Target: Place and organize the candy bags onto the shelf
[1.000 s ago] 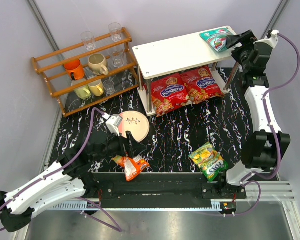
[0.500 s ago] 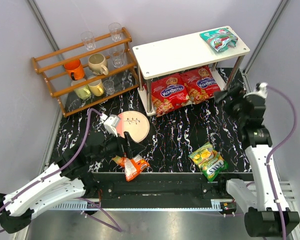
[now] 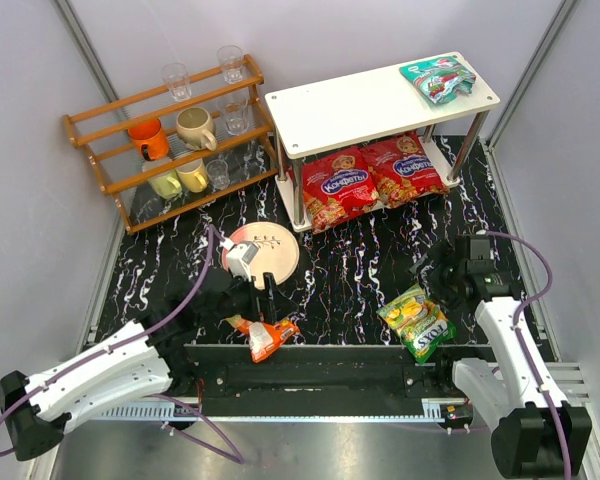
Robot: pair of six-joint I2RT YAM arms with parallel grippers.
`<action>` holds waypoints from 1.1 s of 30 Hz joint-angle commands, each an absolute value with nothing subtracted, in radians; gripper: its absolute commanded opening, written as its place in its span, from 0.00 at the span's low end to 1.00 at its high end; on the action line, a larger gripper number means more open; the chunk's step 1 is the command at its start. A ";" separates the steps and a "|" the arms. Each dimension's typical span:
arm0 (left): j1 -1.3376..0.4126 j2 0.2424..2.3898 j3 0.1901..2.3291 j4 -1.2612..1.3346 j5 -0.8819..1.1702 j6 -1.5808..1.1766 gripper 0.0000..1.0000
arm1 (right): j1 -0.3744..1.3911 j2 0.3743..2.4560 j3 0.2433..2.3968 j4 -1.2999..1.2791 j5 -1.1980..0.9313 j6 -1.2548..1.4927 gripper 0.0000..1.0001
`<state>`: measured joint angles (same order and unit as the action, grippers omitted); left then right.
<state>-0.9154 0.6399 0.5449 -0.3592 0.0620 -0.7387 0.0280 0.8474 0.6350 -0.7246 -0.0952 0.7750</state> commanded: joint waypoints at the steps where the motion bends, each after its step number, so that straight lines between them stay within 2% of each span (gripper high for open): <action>1: -0.914 0.670 0.531 -0.227 0.112 -0.772 0.99 | 0.043 0.864 0.612 -0.750 -0.120 0.767 1.00; 17: -0.914 0.641 0.526 -0.239 0.104 -0.758 0.99 | 0.143 1.112 0.531 -0.552 -0.146 0.819 1.00; 29: -0.914 0.611 0.518 -0.276 0.086 -0.758 0.99 | 0.408 1.366 0.620 -0.367 -0.104 0.946 1.00; 33: -0.914 0.603 0.515 -0.284 0.084 -0.758 0.99 | 0.455 1.373 0.629 -0.263 -0.164 0.920 0.98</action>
<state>-0.9154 0.6186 0.5190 -0.2989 0.0895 -0.7544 0.4053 1.3251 0.6533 -0.3809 -0.1322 0.9131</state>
